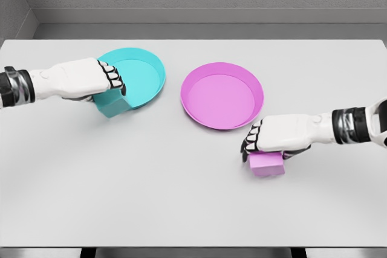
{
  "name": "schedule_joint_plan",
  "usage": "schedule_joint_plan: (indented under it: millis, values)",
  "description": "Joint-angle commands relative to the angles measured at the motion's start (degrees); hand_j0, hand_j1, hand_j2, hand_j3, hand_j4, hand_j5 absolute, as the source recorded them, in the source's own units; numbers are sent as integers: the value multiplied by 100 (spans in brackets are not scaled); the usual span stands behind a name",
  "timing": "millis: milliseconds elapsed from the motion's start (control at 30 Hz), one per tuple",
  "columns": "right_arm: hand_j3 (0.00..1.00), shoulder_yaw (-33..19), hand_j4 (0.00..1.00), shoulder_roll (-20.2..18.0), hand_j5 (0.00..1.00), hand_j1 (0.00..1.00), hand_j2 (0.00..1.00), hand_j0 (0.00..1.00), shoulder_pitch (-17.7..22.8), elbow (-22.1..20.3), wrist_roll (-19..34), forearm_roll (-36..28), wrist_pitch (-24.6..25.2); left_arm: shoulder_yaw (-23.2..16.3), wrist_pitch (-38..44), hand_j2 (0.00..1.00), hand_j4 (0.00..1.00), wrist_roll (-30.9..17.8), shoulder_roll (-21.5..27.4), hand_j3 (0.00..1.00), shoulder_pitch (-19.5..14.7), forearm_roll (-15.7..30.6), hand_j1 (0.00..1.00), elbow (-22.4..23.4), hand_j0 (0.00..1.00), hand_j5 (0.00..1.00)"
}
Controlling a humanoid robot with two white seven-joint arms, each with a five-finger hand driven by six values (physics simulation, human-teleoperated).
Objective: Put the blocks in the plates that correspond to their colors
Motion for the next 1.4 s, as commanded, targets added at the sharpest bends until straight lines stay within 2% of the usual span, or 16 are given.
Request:
schedule_joint_plan:
  millis: [0,233,367,467,567,633,700,767,833,933,1000,1067,1133,1167,1267,1367]
  values:
    - [65,-140,65,-10,65,65,65,65,0,42,-1,-142,12,84,15,46,46,16,-150,46,-9,111,46,403,46,46]
    - [65,-438,65,-19,65,65,65,65,0,235,-3,-555,12,234,15,46,46,16,-634,46,-202,164,46,1194,46,46]
    - [65,-693,65,33,65,65,65,65,-9,552,-20,-572,12,234,15,46,46,16,-888,46,-316,147,46,1352,46,46]
    - [65,-860,65,69,65,65,65,65,-44,833,-11,-1170,12,234,104,47,47,16,-1152,47,-352,138,47,1607,47,47]
    - [59,-931,59,665,59,59,59,59,-114,1211,-1,-1381,12,225,527,49,49,16,-1231,49,-352,120,49,1616,49,49]
    - [60,-931,60,1096,60,60,60,60,-342,1474,-1,-1381,12,225,974,59,59,8,-1267,59,-352,120,59,1642,59,59]
    - [60,-1115,60,1536,60,60,60,60,-703,1712,-1,-1381,12,225,1388,79,79,16,-1328,79,-360,120,79,1687,79,79]
    - [62,-1466,62,1659,62,62,62,62,-729,1826,-1,-1381,12,225,1423,97,97,16,-1389,97,-360,138,97,1695,97,97]
    - [96,-1616,96,1633,96,96,96,96,-668,1958,-1,-1364,12,216,1406,100,100,16,-1442,100,-352,173,100,1730,100,100]
    - [100,-2125,100,1607,100,100,100,100,-492,2863,-1,-1346,12,216,1423,100,100,16,-1636,100,-352,190,100,1932,100,100]
    - [100,-2372,100,1572,100,100,100,100,-457,3189,-1,-1346,12,234,1423,100,100,16,-1627,100,-360,252,100,1968,100,100]
    - [100,-2477,100,1466,100,100,100,100,-457,3241,-1,-1363,12,242,1423,100,100,16,-1583,100,-396,401,100,1977,100,100]
    - [100,-2759,100,1449,100,100,100,100,-457,3575,-1,-1346,12,383,1371,100,100,8,-1521,100,-413,498,100,1968,100,100]
    - [100,-2759,100,1361,100,100,100,100,-457,3602,-1,-1328,12,453,1309,100,100,16,-1311,100,-404,673,100,1898,100,100]
    - [100,-2741,100,1282,100,100,100,100,-316,3567,-1,-1293,12,594,15,100,100,25,-467,100,-369,1684,100,1880,100,100]
    - [100,-2732,100,1238,100,100,100,100,-237,3523,-1,-1240,12,682,15,100,100,25,411,100,-9,2633,100,1985,100,100]
